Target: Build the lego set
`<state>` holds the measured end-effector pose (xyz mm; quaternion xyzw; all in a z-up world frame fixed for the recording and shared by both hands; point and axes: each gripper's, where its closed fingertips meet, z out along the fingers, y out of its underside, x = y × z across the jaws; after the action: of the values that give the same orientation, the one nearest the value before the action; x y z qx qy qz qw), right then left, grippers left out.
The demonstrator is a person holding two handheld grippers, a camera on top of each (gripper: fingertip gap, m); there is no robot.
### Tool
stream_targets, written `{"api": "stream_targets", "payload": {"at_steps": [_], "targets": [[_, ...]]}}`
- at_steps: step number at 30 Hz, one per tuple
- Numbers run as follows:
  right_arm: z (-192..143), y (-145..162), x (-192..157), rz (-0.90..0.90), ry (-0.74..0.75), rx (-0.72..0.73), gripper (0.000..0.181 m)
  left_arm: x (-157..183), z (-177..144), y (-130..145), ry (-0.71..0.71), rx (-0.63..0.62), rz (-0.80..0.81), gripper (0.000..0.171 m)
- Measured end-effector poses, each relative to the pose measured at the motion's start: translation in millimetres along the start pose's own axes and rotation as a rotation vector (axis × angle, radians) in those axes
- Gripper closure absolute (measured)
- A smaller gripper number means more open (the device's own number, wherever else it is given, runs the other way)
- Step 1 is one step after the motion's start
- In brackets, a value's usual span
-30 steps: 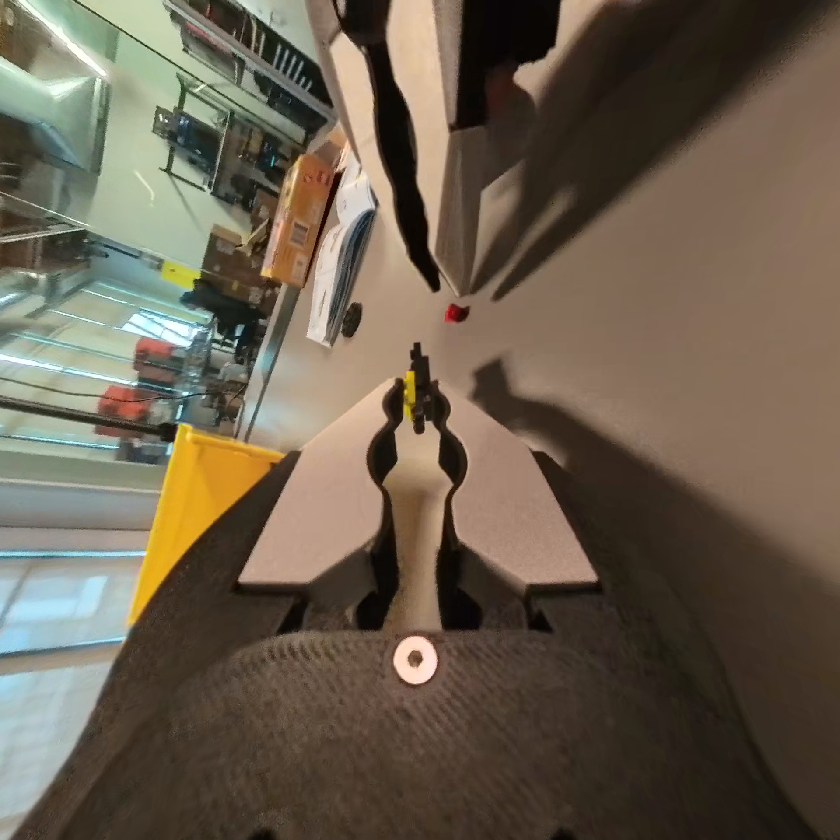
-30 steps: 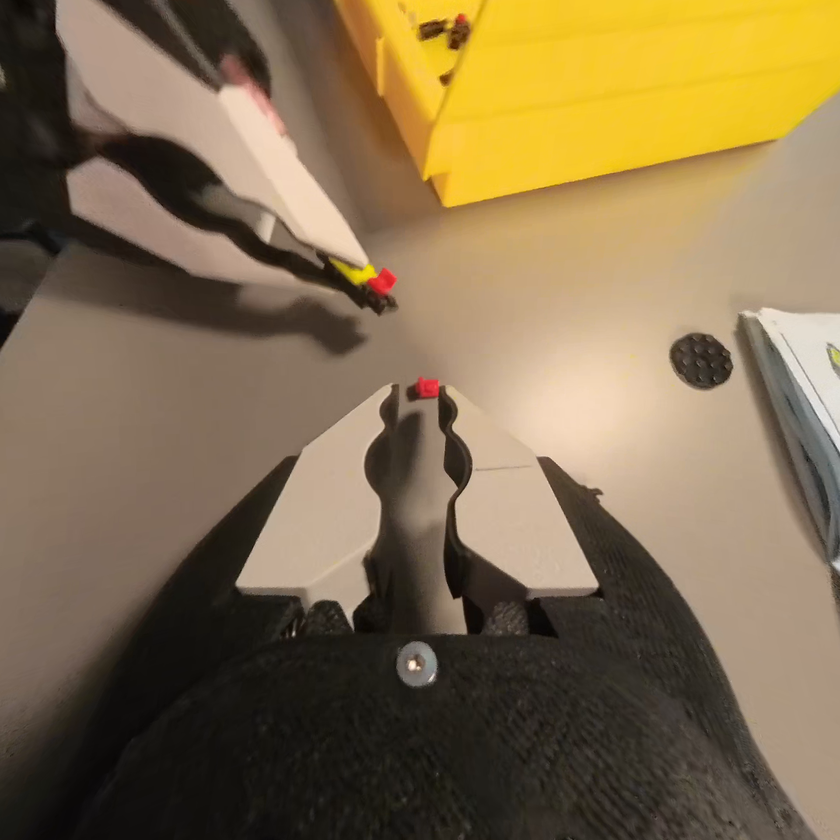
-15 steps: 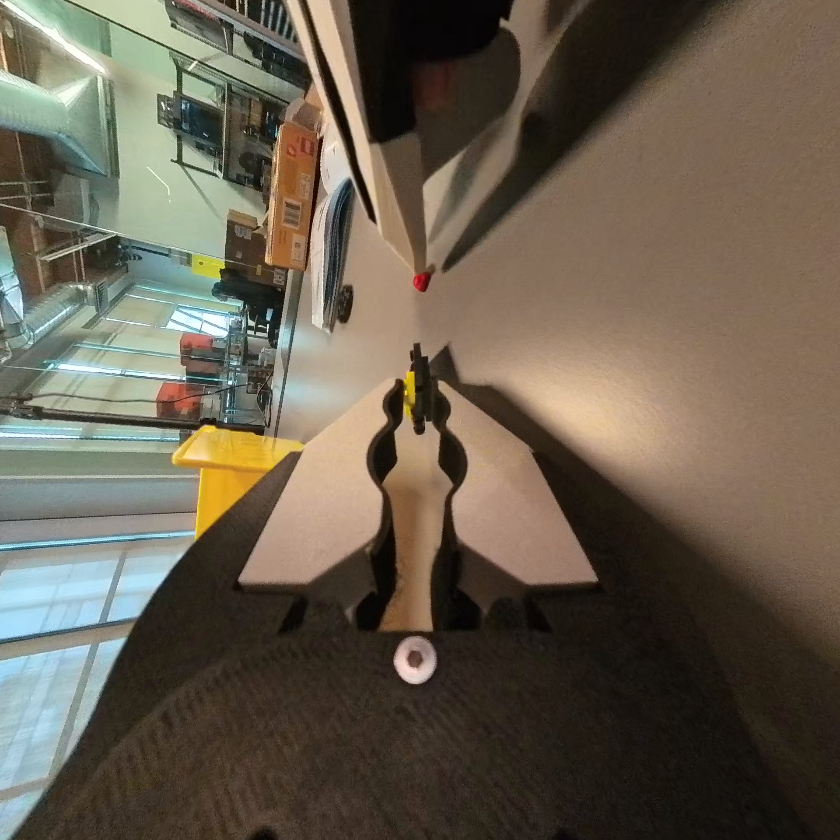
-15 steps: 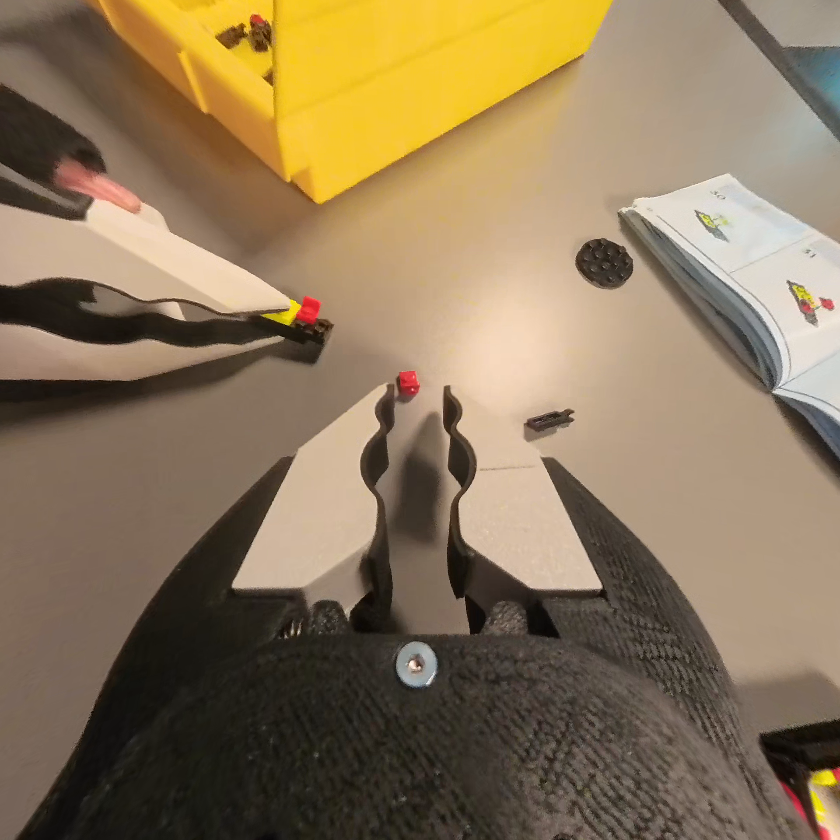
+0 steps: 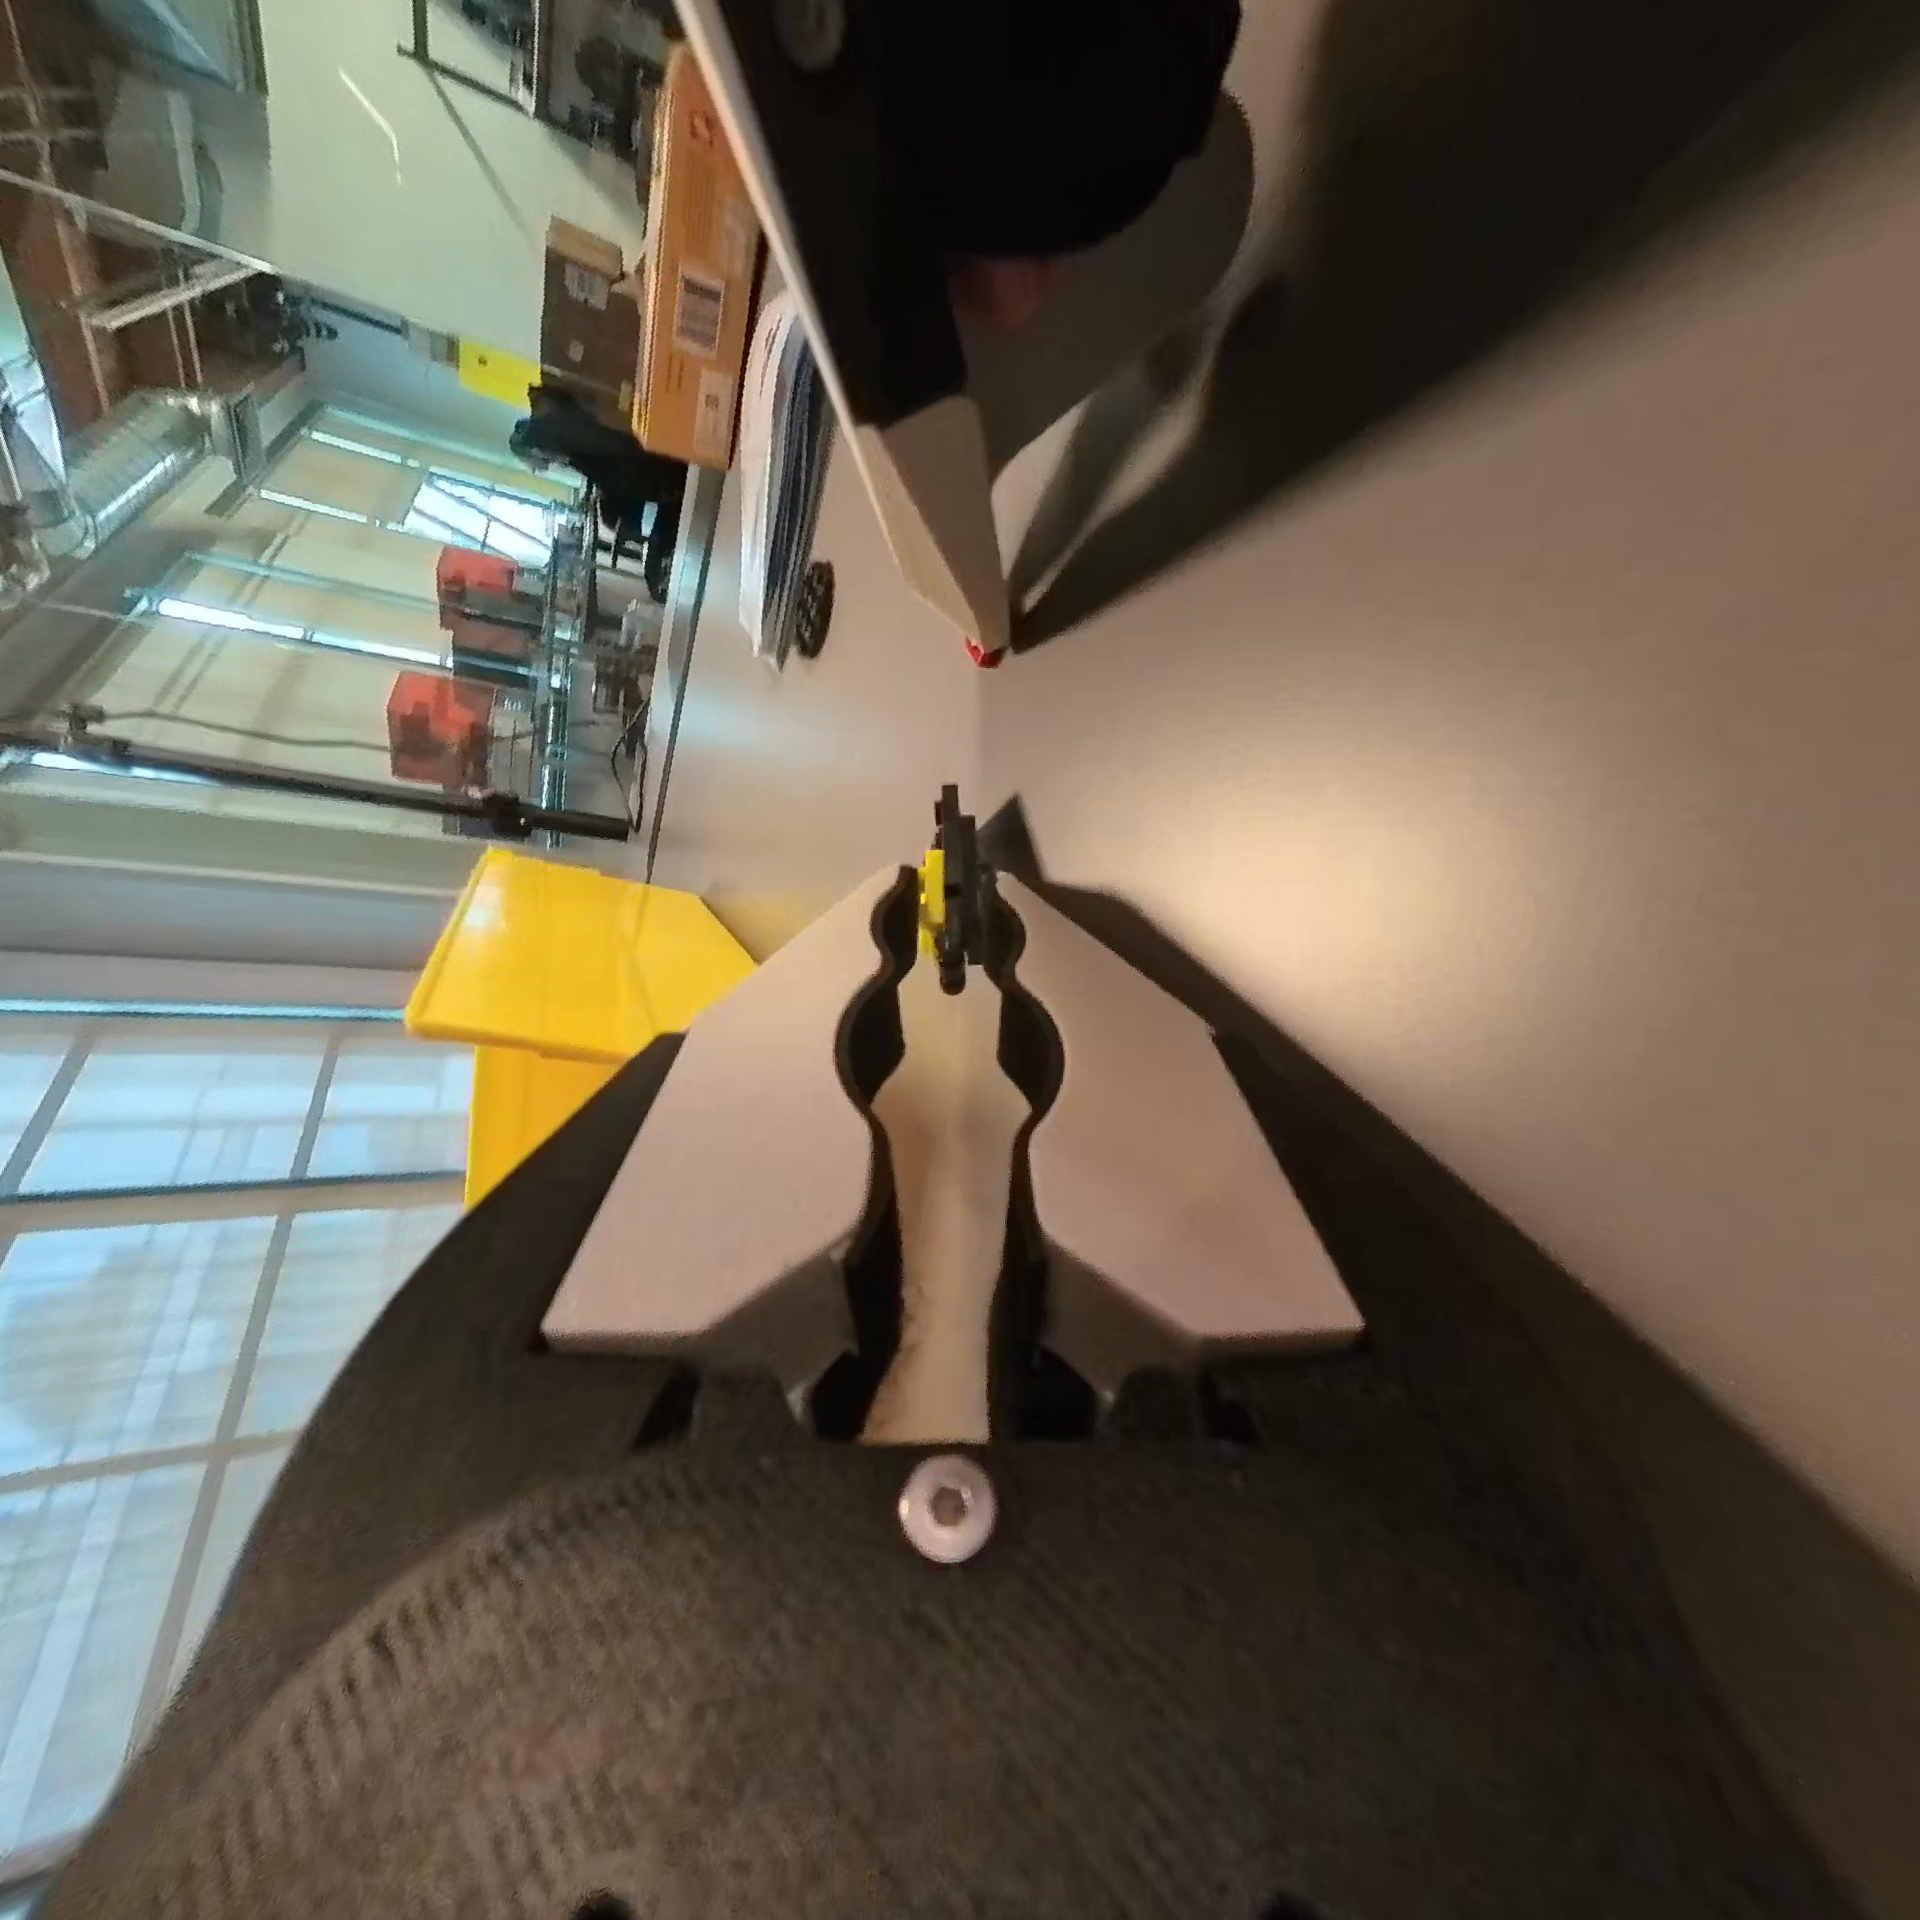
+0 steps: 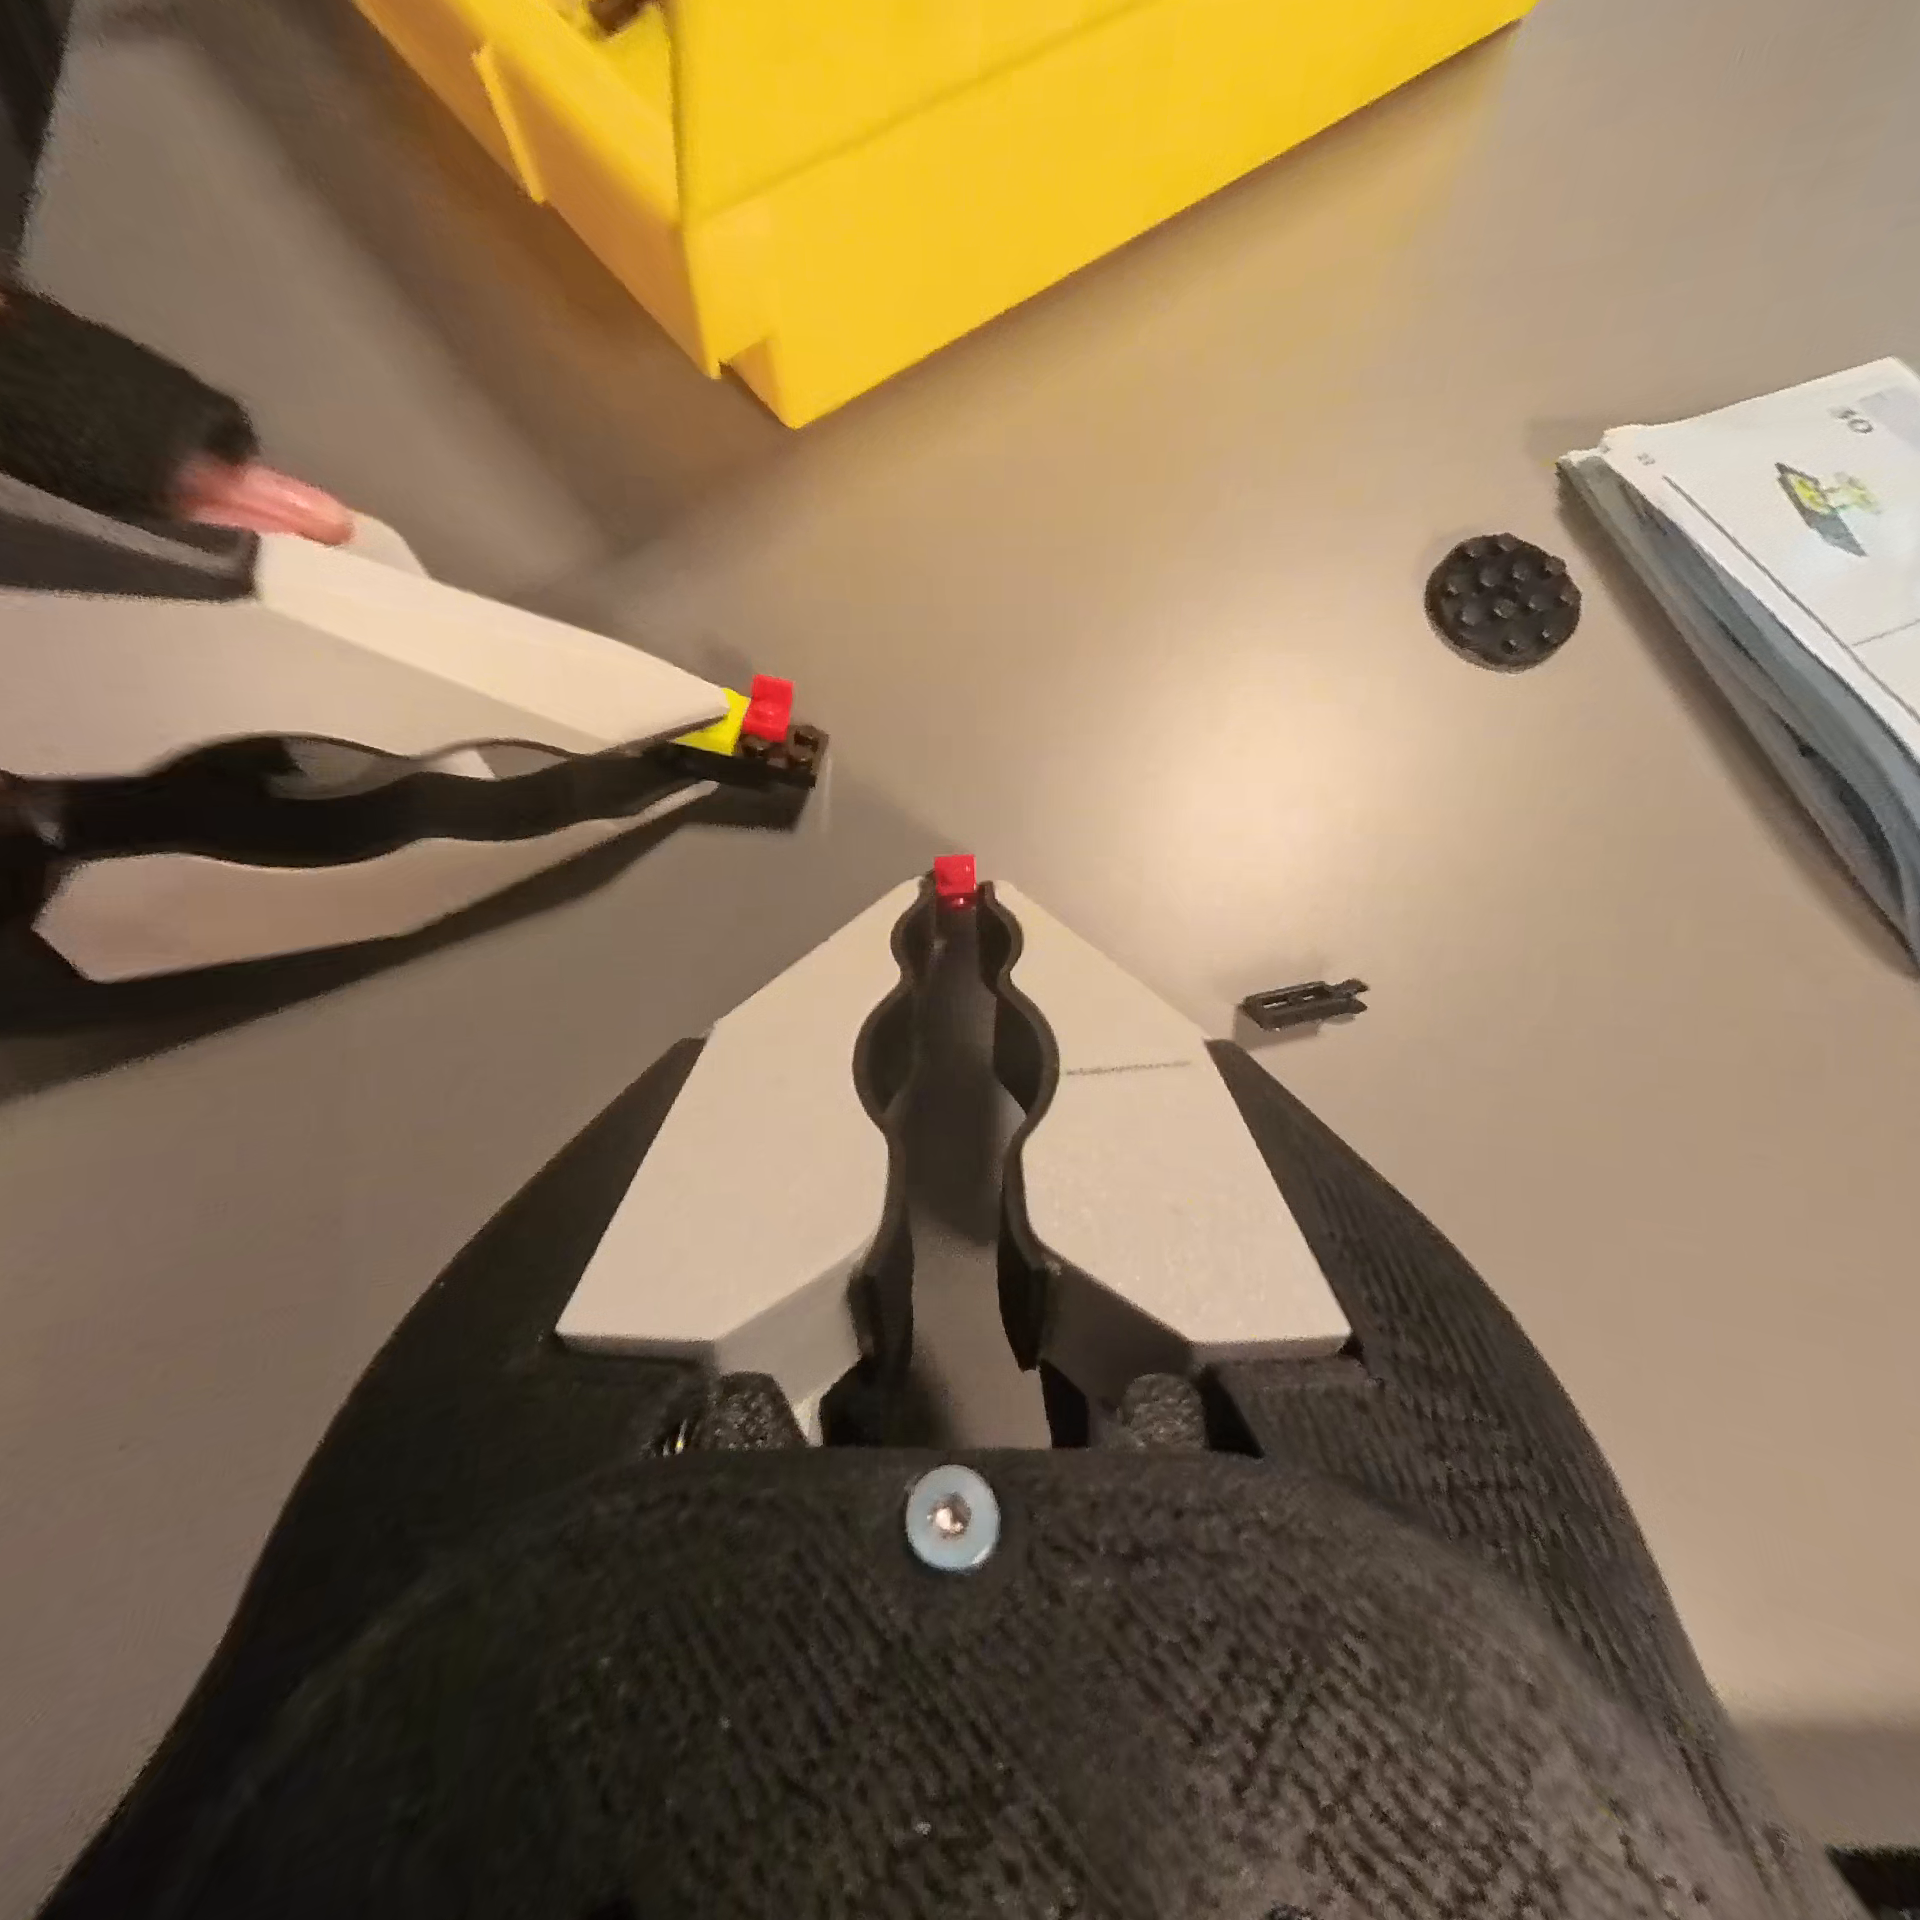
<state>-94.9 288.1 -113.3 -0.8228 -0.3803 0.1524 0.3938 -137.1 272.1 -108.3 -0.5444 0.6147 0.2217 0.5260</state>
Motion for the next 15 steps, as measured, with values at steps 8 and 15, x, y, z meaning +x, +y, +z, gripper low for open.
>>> {"api": "stream_targets", "payload": {"at_steps": [8,15], "targets": [[-5.2,-24.2,-29.6,0.088,-0.222,-0.018,0.176,1.8,0.1,-4.8,-0.044,-0.110,-0.035,0.161],[1.9,-21.1,-36.2,0.064,-0.226,-0.146,0.175,2.6,0.1,-7.0,-0.046,-0.111,-0.028,0.161]]}}
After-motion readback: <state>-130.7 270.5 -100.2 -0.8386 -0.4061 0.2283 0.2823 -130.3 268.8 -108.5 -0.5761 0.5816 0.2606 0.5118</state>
